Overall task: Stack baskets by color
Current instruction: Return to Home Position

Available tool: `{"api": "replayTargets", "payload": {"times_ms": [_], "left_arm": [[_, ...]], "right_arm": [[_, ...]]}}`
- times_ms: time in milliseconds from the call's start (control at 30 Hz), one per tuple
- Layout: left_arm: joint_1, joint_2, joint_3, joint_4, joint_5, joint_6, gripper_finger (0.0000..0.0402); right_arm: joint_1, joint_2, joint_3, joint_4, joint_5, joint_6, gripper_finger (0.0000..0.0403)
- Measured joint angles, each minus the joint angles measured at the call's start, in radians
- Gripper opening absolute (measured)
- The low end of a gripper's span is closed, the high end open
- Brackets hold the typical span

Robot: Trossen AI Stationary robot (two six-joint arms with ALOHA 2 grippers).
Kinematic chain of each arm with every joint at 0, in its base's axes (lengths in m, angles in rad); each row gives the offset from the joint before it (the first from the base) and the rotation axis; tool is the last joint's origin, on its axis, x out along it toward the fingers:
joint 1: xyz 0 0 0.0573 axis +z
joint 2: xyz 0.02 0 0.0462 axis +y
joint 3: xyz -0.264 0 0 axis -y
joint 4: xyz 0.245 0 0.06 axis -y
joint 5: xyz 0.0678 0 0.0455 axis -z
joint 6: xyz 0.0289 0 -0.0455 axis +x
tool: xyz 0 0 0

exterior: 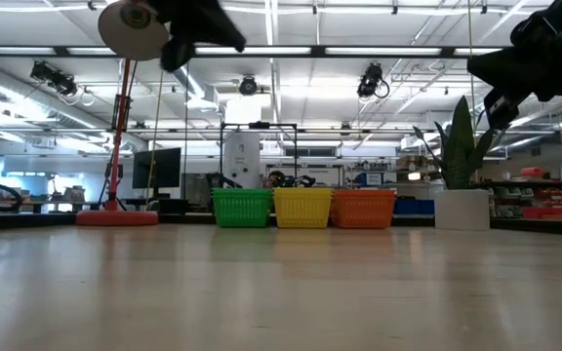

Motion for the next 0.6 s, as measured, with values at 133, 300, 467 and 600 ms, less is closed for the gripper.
{"api": "replayTargets", "payload": {"times_ms": [133, 300, 467, 600], "left_arm": [[-0.007, -0.176, -0.246, 0.214, -0.073, 0.003, 0.0012], [0.006, -0.314, -0.425, 0.288, -0.086, 0.005, 0.0007], [0.006, -0.358, -0.512, 0.281, -0.085, 0.006, 0.0018], [0.007, -0.358, -0.539, 0.279, -0.086, 0.006, 0.0033]], "right_arm": [[0.0, 0.005, 0.0, 0.012, -0.004, -0.001, 0.0025], [0.0, 0.017, 0.0, 0.024, -0.004, -0.001, 0.0026], [0.0, 0.023, 0.0, 0.036, -0.007, -0.001, 0.0026], [0.0, 0.025, 0.0, 0.038, -0.007, -0.001, 0.0026]]}}
